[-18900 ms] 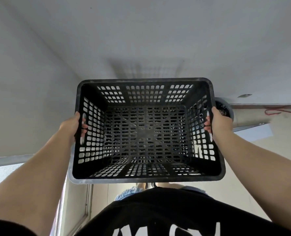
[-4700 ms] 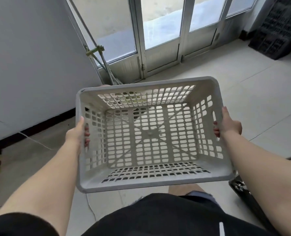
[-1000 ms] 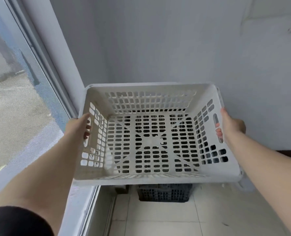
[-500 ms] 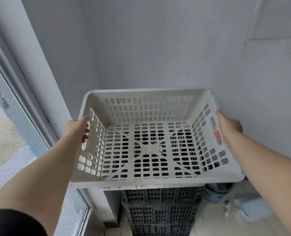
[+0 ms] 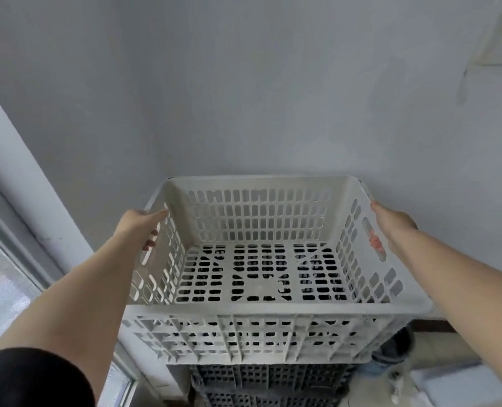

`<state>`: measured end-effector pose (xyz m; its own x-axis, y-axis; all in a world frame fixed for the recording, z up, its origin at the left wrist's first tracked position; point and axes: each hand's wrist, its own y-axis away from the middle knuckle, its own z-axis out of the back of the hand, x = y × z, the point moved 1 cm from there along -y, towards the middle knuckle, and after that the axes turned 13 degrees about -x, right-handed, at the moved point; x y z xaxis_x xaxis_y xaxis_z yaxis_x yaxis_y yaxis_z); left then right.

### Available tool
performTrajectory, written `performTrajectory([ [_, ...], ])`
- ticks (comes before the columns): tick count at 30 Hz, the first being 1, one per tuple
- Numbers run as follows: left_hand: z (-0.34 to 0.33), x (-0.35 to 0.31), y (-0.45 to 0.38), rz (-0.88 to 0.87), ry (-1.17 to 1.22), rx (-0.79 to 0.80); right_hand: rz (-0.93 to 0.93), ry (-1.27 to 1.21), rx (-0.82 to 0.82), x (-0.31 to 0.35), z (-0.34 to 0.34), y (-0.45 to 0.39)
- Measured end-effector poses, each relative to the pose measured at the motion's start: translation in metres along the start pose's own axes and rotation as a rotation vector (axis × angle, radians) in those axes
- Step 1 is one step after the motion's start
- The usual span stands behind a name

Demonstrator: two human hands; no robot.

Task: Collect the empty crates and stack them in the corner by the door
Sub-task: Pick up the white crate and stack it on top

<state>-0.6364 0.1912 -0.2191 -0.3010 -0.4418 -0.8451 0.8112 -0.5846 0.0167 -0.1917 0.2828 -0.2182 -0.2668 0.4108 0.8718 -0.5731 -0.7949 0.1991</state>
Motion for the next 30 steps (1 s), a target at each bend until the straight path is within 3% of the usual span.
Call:
performTrajectory([
  [12, -0.05, -0.021, -0.039, 0.0, -0.105, 0.076, -0.083, 0.101, 0.044, 0.012, -0.042, -0.06],
  [23, -0.068, -0.02, -0.056, 0.016, -0.144, 0.028, -0.063, 0.219, 0.111, 0.019, -0.048, -0.067],
  [26, -0.068, -0.02, -0.056, -0.005, -0.206, 0.039, 0.01, 0.329, 0.147, 0.021, -0.046, -0.063],
  [30, -0.06, -0.031, -0.05, -0.123, -0.488, 0.025, 0.426, 0.785, -0.098, 0.024, -0.048, -0.041],
])
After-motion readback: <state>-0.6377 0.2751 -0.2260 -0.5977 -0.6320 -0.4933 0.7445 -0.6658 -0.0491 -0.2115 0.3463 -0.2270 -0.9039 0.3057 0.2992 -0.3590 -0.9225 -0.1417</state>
